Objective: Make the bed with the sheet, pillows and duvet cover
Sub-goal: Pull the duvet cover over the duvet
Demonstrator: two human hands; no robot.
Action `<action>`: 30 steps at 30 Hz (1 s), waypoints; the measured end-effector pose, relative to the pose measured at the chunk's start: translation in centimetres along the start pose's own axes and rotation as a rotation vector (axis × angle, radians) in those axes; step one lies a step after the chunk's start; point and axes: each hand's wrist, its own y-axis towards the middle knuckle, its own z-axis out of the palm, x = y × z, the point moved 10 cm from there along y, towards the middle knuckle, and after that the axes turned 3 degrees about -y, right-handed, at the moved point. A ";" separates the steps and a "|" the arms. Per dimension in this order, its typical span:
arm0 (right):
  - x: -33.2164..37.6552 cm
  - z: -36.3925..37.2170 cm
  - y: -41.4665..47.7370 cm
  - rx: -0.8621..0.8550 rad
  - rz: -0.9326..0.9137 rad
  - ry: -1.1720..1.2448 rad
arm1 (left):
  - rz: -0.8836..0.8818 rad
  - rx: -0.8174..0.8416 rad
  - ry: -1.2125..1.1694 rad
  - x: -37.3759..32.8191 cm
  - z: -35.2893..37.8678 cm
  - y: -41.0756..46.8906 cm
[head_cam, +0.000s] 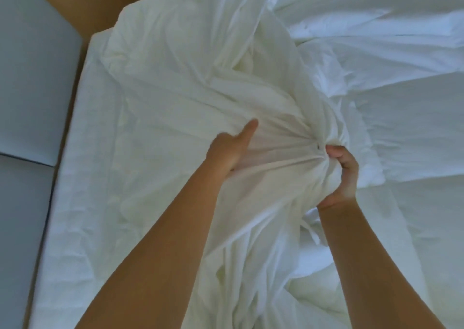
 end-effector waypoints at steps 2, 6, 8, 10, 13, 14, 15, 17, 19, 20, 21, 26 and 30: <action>-2.3 0.1 0.1 0.017 0.143 -0.050 | -0.161 0.158 -0.041 2.5 3.0 -0.4; -3.8 0.6 0.3 0.039 0.272 -0.151 | -0.144 0.130 -0.379 1.0 4.2 0.4; -3.0 -0.1 0.4 -0.027 0.220 -0.153 | 0.014 0.005 -0.444 -2.2 1.5 0.7; -2.5 -0.4 0.5 -0.085 0.147 -0.127 | 0.235 0.075 -0.590 -7.6 0.3 -0.3; -3.2 3.1 1.5 0.060 0.077 -0.069 | 0.328 0.395 -0.518 -12.7 3.6 -3.8; -3.5 4.2 1.7 0.103 0.068 -0.060 | 0.301 0.424 -0.406 -12.9 4.7 -4.3; -3.6 4.6 1.9 0.111 0.068 -0.054 | 0.271 0.419 -0.330 -12.7 5.4 -4.3; -3.2 3.4 2.2 0.040 0.086 -0.074 | 0.214 0.412 -0.339 -12.0 5.8 -3.8; -1.8 1.4 2.0 -0.043 0.089 -0.083 | 0.257 0.291 -0.288 -11.3 4.5 -2.3; -1.0 0.0 1.8 -0.101 0.079 -0.072 | 0.296 0.171 -0.180 -10.6 3.4 -1.3; -0.1 -1.4 1.6 -0.164 0.063 -0.062 | 0.317 0.049 -0.042 -9.4 2.5 -0.5; -1.0 -2.0 1.3 -0.165 0.164 -0.165 | -0.001 0.131 0.104 -0.5 5.1 0.7; -1.7 -1.5 1.3 -0.129 0.235 -0.131 | -0.050 0.148 -0.434 -2.1 5.7 1.3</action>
